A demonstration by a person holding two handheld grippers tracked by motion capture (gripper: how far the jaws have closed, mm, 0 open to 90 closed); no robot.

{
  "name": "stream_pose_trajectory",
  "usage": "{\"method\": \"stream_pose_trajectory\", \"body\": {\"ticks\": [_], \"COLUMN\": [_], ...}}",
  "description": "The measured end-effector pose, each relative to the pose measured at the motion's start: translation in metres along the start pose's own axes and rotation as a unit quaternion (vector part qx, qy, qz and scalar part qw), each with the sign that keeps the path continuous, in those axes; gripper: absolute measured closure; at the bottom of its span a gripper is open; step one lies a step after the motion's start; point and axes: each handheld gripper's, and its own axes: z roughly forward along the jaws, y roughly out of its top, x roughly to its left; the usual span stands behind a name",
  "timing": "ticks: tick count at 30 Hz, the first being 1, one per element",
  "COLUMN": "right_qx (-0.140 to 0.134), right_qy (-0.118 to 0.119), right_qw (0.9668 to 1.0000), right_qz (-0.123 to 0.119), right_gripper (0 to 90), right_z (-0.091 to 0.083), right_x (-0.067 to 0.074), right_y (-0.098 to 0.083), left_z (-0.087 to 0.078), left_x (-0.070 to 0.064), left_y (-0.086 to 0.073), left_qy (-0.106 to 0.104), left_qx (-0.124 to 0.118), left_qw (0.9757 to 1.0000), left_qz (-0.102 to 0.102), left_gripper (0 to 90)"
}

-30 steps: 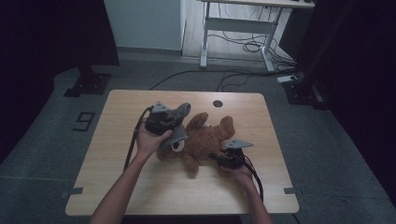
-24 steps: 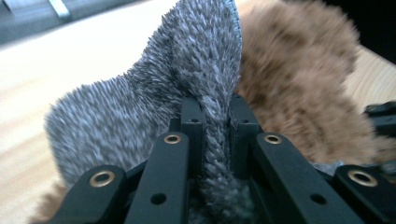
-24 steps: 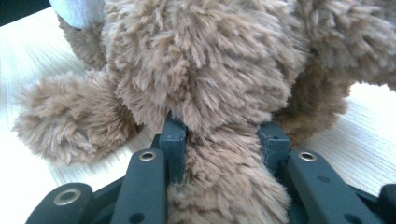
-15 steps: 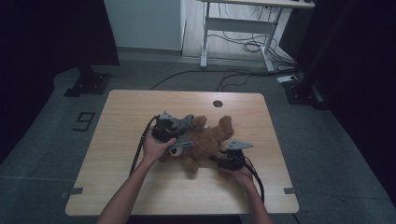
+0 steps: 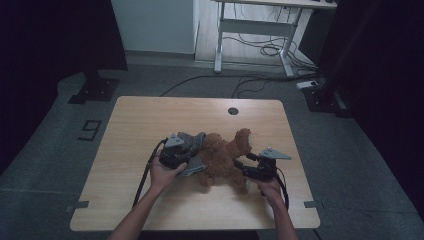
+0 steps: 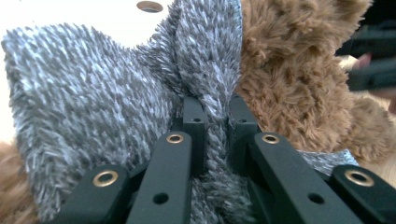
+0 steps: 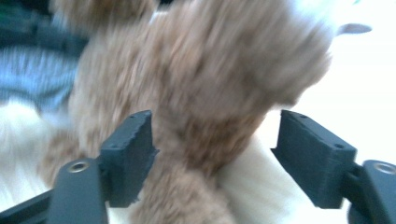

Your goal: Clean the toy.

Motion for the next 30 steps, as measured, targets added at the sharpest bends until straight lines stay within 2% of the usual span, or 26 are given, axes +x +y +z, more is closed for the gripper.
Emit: {"method": "stream_pose_trajectory", "body": {"ticks": [2,5,7,8,10,11,13,16,19,22,27,29,30], "right_qx": [-0.013,-0.032,-0.031,-0.03,-0.029,-0.035,-0.036,-0.034,-0.018,-0.012,-0.013,-0.016,-0.016], "right_qy": [-0.014,-0.004,0.0,0.002,-0.004,-0.01,-0.005,-0.01,-0.015,-0.02,-0.019,-0.017,-0.016], "right_qw": [0.9998,0.9995,0.9995,0.9995,0.9996,0.9993,0.9993,0.9993,0.9997,0.9992,0.9989,0.9988,0.9988], "right_qz": [-0.007,0.0,0.003,0.005,0.003,0.001,0.009,0.014,-0.006,-0.032,-0.039,-0.042,-0.043], "right_gripper": [21.9,19.3,19.6,22.5,37.5,44.5,55.5,62.6,66.0,69.2,69.7,69.7,69.8], "right_z": [-0.003,-0.006,-0.005,-0.003,0.002,0.004,0.006,0.005,0.001,-0.001,0.0,0.0,0.0], "right_x": [0.001,0.004,0.006,0.007,0.009,0.01,0.01,0.011,0.013,0.015,0.012,0.011,0.011], "right_y": [0.007,0.02,0.028,0.03,0.03,0.025,0.015,0.001,-0.002,-0.004,-0.008,-0.008,-0.008], "left_z": [-0.002,-0.005,-0.006,-0.007,-0.009,-0.009,-0.01,-0.011,-0.014,-0.024,-0.037,-0.033,-0.025], "left_x": [-0.002,-0.004,-0.006,-0.007,-0.008,-0.008,-0.008,-0.012,-0.017,-0.02,-0.022,-0.022,-0.021], "left_y": [-0.005,-0.009,-0.012,-0.013,-0.015,-0.016,-0.018,-0.019,-0.018,-0.008,0.029,0.041,0.046], "left_qy": [-0.002,-0.009,-0.012,-0.012,-0.013,-0.013,-0.014,-0.014,-0.017,-0.028,-0.012,-0.01,-0.002], "left_qx": [-0.008,-0.015,-0.018,-0.018,-0.019,-0.02,-0.021,-0.022,-0.024,-0.03,-0.053,-0.046,-0.029], "left_qw": [1.0,0.9998,0.9998,0.9998,0.9997,0.9997,0.9997,0.9997,0.9996,0.9991,0.9984,0.9989,0.9995], "left_qz": [0.001,-0.004,-0.005,-0.004,-0.003,-0.004,-0.003,-0.002,-0.004,-0.004,0.013,0.01,0.009], "left_gripper": [81.2,81.2,81.2,81.2,81.2,81.2,81.2,81.2,81.0,80.5,80.4,80.4,80.4]}}
